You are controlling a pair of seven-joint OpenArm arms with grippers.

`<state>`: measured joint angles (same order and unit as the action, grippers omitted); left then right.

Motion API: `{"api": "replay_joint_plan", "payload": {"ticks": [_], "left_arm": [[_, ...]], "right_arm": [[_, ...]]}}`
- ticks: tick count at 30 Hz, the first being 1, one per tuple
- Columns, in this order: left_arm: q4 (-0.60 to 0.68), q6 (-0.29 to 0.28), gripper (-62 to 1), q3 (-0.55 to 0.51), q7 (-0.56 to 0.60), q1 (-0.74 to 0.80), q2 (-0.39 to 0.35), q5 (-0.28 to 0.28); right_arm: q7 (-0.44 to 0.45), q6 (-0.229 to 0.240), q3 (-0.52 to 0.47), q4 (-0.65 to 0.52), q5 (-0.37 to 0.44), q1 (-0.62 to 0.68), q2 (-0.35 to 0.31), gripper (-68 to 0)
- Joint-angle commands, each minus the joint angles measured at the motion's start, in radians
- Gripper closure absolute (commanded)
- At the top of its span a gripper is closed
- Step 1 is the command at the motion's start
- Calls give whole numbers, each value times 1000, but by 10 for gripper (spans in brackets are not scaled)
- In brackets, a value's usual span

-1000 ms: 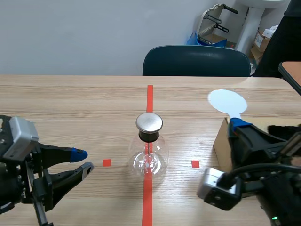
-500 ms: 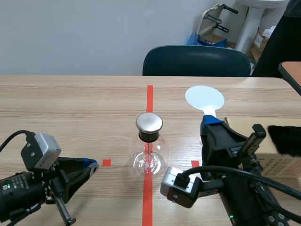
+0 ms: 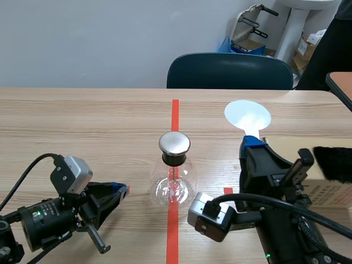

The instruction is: Do the electroscope experiment

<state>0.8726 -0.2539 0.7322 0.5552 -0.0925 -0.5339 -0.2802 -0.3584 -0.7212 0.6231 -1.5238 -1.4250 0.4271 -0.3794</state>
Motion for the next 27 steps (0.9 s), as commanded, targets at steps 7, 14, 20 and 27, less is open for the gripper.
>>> {"api": "replay_joint_plan", "payload": {"ticks": [7, 14, 20, 27], "left_arm": [[8, 3, -36, 0, 16, -21, 32, 35], [8, 3, -36, 0, 1, -21, 40, 39], [8, 5, -36, 0, 2, -21, 40, 39], [8, 5, -36, 0, -25, -21, 37, 38]], "right_arm": [[-10, -11, -5, -2, 4, -14, -8, -11], [-2, -10, -5, -2, 4, -14, -8, -11], [-2, -10, -5, -2, 4, -14, -8, -11], [-2, -11, -5, -2, 4, -14, -8, -11]]}}
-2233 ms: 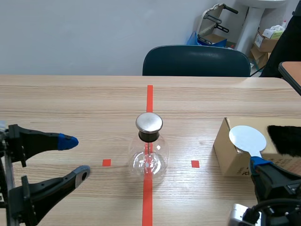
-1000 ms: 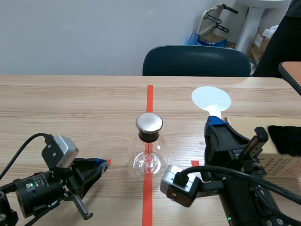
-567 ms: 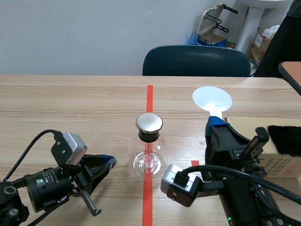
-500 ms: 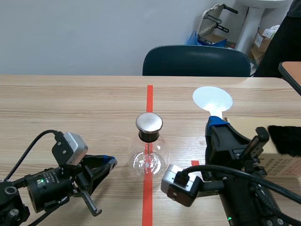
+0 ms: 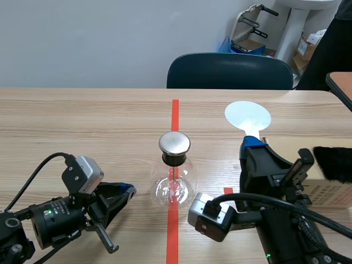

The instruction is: Do the electroscope experiment

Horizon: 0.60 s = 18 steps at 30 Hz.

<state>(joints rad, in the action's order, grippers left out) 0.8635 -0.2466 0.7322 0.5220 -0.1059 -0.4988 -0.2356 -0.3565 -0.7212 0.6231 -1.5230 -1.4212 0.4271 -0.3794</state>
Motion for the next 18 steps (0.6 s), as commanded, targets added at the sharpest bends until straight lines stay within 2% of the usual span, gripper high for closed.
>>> {"api": "replay_joint_plan", "payload": {"ticks": [1, 18], "left_arm": [[17, -2, -36, 0, 8, -8, 2, -6], [17, -2, -36, 0, 1, -8, 2, -6]], "right_arm": [[-4, -11, -5, -3, 0, -14, -8, -11], [-4, -11, -5, -3, 0, -14, -8, -10]]}}
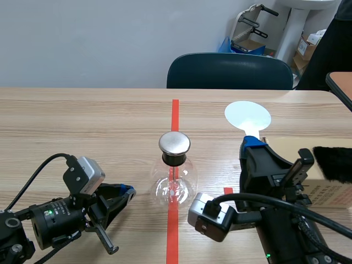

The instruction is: Do the electroscope experiment

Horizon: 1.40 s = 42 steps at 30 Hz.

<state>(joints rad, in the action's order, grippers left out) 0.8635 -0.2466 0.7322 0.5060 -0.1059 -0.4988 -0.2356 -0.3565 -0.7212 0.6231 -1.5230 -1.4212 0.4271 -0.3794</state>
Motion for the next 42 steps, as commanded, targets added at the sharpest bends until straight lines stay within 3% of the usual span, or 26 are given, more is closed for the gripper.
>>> {"api": "replay_joint_plan", "payload": {"ticks": [1, 42], "left_arm": [[17, -2, -36, 0, 16, -7, 2, -6], [17, -2, -36, 0, -9, -5, 5, -6]], "right_arm": [[-4, -11, -5, -3, 0, -14, -8, -10], [-4, -11, -5, -3, 0, -14, -9, -10]]}}
